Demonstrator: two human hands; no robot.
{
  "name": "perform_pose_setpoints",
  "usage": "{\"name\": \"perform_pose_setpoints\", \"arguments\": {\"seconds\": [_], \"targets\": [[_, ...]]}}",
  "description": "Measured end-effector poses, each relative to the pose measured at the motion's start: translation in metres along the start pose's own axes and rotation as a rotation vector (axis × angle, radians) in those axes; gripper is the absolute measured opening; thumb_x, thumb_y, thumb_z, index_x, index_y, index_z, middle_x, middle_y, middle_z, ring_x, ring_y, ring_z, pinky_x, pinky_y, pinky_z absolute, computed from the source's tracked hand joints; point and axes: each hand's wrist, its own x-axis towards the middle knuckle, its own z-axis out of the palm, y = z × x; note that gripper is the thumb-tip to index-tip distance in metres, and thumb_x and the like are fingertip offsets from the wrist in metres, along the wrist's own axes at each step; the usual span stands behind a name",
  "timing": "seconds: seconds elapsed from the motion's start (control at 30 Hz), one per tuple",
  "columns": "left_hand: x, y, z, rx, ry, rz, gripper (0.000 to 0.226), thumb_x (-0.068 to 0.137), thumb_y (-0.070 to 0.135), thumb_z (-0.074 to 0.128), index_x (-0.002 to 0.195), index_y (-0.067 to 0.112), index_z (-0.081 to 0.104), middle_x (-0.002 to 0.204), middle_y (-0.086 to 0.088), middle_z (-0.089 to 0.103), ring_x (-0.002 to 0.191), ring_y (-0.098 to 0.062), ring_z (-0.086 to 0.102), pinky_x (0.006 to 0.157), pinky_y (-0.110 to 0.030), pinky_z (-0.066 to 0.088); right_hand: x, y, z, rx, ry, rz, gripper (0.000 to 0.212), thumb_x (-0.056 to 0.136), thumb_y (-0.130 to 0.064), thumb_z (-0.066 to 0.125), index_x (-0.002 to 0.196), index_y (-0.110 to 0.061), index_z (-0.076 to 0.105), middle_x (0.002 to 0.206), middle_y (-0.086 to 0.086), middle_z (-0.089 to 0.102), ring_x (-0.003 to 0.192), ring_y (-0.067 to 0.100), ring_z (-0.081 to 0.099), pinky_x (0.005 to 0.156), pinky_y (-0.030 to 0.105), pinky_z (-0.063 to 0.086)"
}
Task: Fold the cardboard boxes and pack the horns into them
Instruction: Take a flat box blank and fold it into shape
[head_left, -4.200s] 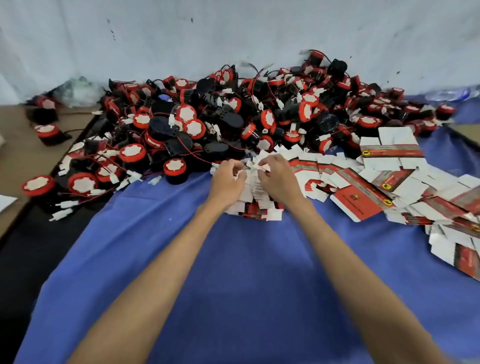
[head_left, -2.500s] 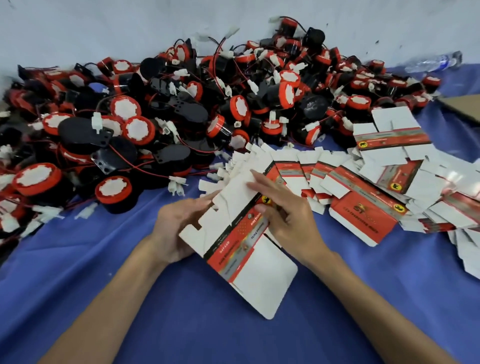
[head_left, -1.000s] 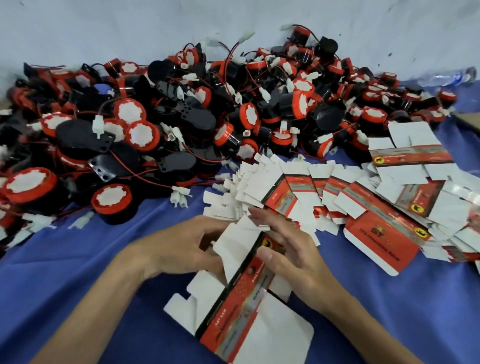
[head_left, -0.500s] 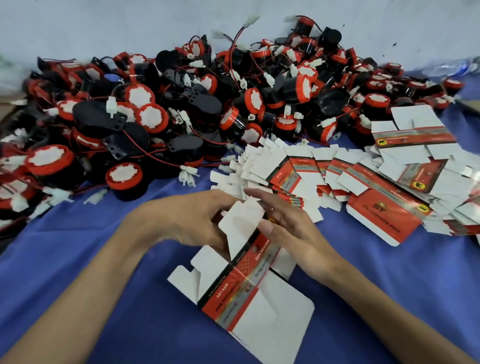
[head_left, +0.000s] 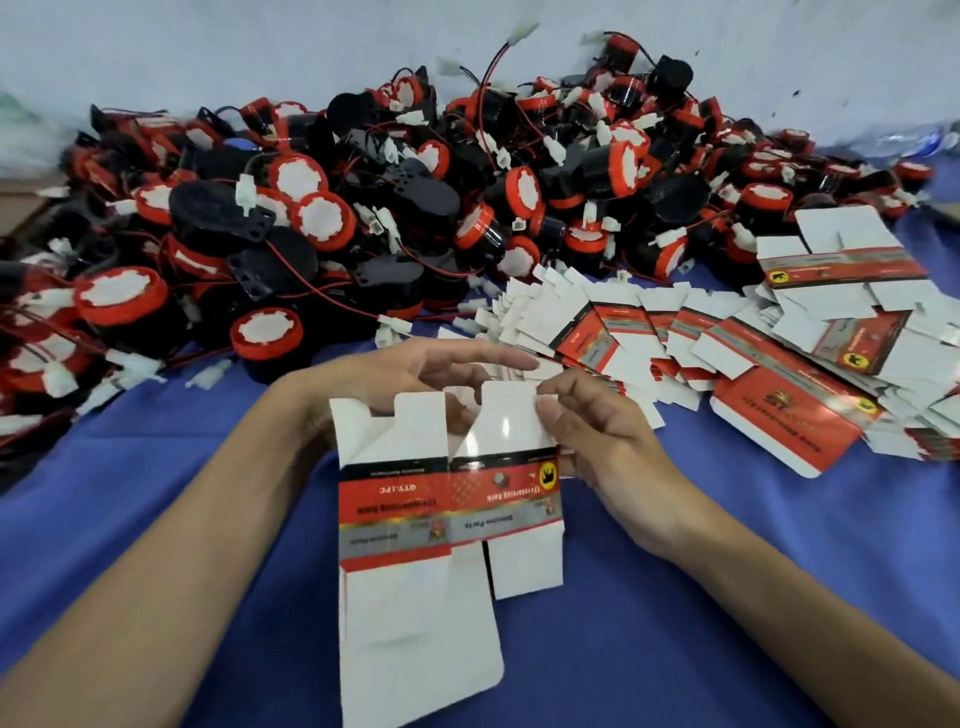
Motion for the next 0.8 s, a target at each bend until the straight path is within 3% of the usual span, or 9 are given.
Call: {"name": "perform_pose_setpoints", "arguments": {"seconds": [0.1,0.2,0.3,0.37,0.47,0.57,0.63,0.7,0.8], "targets": [[-0.002,-0.014,0.001,-0.045,0.037,0.007,0.052,0.076,0.007,0.061,0.118,0.038,0.056,0.108,0.012,0.07,0.099,-0.002,0.065,0.074,-0.016,0.052,0.0,-0.001,0.0,0.053,0.042,-0.001,0.019,0.082,-0.034,0.054,0.089,-0.016,0.055,0.076,-0.006,0.067,0.069,0.007,0.064,0.057,0.023,0.053],[-0.005,-0.019,0.008,-0.365,0.177,0.156,0.017,0.097,0.019,0.05,0.108,0.028,0.06,0.096,0.007,0.065,0.074,0.007,0.067,0.059,-0.01,0.05,0.002,-0.003,0.0,0.057,0.146,-0.034,0.014,0.084,-0.039,0.053,0.081,-0.026,0.058,0.072,-0.004,0.061,0.065,0.008,0.058,0.061,0.028,0.05],[-0.01,-0.003,0.024,-0.706,0.38,0.255,0.047,0.093,0.048,0.038,0.119,0.015,0.06,0.091,-0.003,0.073,0.082,-0.012,0.073,0.063,-0.023,0.058,0.003,-0.004,-0.002,0.024,0.304,-0.107,0.025,0.095,-0.033,0.049,0.072,-0.037,0.06,0.075,-0.003,0.063,0.069,0.011,0.059,0.063,0.033,0.052],[-0.009,0.011,0.035,-0.683,0.546,0.217,0.061,0.089,0.056,0.033,0.129,0.015,0.054,0.095,0.007,0.075,0.09,-0.008,0.072,0.068,-0.021,0.058,0.001,-0.003,-0.003,-0.001,0.416,-0.149,0.03,0.098,-0.03,0.047,0.073,-0.04,0.059,0.073,-0.005,0.067,0.068,0.012,0.063,0.06,0.034,0.054],[-0.008,0.012,0.063,-0.718,0.531,0.221,0.055,0.078,0.057,0.052,0.123,0.024,0.053,0.107,0.003,0.074,0.096,-0.017,0.071,0.067,-0.027,0.058,-0.001,0.0,-0.004,-0.057,0.534,-0.135,0.03,0.099,-0.032,0.045,0.075,-0.044,0.057,0.068,-0.008,0.066,0.065,0.015,0.061,0.059,0.039,0.055],[-0.008,0.001,0.079,-0.774,0.599,0.148,0.081,0.057,0.052,0.082,0.128,0.041,0.045,0.107,0.004,0.074,0.088,-0.025,0.073,0.062,-0.031,0.059,-0.001,0.0,-0.004,-0.014,0.508,-0.073,0.025,0.097,-0.039,0.045,0.076,-0.044,0.057,0.071,-0.01,0.069,0.063,0.009,0.066,0.053,0.029,0.055],[-0.006,-0.007,0.087,-0.765,0.668,0.124,0.098,0.043,0.053,0.088,0.128,0.05,0.041,0.119,-0.001,0.068,0.082,-0.027,0.073,0.058,-0.029,0.057,-0.003,0.002,-0.005,0.014,0.438,-0.038,0.017,0.089,-0.051,0.046,0.08,-0.044,0.058,0.083,-0.009,0.071,0.074,0.012,0.07,0.059,0.031,0.057],[-0.004,-0.009,0.094,-0.709,0.772,0.147,0.094,0.052,0.046,0.082,0.132,0.057,0.034,0.133,0.005,0.056,0.084,-0.021,0.074,0.057,-0.024,0.056,-0.006,0.004,-0.005,-0.024,0.357,-0.047,0.017,0.085,-0.06,0.047,0.09,-0.048,0.057,0.096,-0.011,0.07,0.089,0.015,0.07,0.072,0.033,0.058],[0.0,-0.013,0.101,-0.63,0.812,0.2,0.102,0.052,0.042,0.085,0.13,0.066,0.025,0.141,0.014,0.049,0.099,-0.015,0.07,0.064,-0.024,0.057,-0.012,0.003,-0.004,-0.102,0.243,-0.072,0.026,0.082,-0.065,0.045,0.105,-0.056,0.051,0.106,-0.025,0.064,0.097,0.004,0.066,0.075,0.021,0.054]]}}
